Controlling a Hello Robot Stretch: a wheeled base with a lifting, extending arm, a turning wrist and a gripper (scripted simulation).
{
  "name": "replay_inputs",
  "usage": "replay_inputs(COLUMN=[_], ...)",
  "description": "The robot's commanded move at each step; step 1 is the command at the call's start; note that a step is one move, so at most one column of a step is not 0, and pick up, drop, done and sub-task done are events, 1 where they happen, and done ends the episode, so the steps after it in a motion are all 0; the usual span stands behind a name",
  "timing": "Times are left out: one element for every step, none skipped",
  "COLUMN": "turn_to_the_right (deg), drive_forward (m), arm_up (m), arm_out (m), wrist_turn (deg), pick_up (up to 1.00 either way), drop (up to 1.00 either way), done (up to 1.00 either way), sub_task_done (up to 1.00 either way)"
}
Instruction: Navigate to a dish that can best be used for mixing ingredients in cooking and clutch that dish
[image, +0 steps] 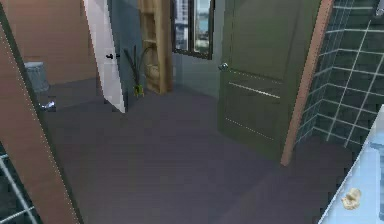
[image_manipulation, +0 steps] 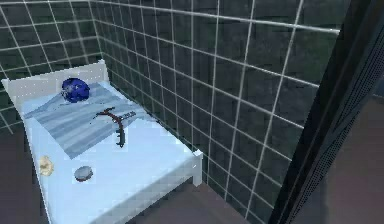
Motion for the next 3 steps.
replay_inputs(turn_to_the_right=[0.0, -6.0, 0.0], drive_forward=[0.65, 0.0, 1.0], arm_up=[0.0, 0.0, 0.0], arm_out=[0.0, 0.0, 0.0], wrist_turn=[0.0, 0.0, 0.0], pick_up=[0.0, 0.0, 0.0], drop=[0.0, 0.0, 0.0], done=[0.0, 0.0, 0.0], sub_task_done=[0.0, 0.0, 0.0])
